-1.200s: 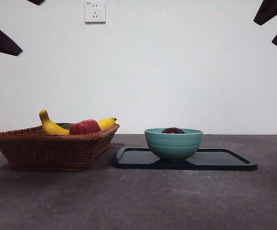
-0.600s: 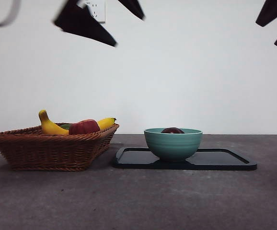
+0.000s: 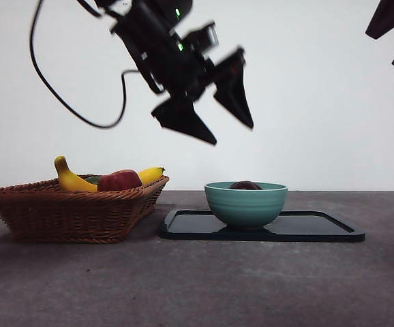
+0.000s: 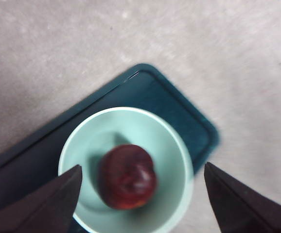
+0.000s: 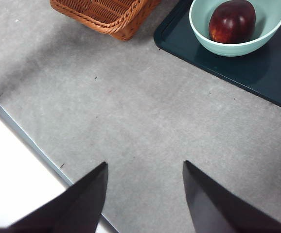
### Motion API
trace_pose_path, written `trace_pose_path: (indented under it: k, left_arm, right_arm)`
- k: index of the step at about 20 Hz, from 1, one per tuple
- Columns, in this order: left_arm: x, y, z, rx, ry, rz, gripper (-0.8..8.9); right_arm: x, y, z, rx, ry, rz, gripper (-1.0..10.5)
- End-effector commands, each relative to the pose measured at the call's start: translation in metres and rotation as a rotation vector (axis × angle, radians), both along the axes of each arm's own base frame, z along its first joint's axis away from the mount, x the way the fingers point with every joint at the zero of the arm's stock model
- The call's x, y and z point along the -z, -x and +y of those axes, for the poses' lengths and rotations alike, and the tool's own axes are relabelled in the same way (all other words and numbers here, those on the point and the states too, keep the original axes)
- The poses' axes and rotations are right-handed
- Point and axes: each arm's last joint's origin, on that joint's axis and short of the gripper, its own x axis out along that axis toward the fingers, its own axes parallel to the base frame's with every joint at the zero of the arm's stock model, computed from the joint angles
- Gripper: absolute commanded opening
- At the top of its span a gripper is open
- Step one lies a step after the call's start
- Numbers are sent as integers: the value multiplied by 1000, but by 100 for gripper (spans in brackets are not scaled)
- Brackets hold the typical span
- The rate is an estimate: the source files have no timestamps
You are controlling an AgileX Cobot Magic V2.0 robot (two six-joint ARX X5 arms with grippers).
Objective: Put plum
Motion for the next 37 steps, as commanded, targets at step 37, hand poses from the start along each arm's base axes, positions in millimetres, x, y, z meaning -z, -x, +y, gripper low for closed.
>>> trace_pose_path:
  k: [37]
  left_arm:
    - [80,-5,-50,60,-184,-33,240]
  right_arm:
    - [-2,0,1,11,-5,5,245]
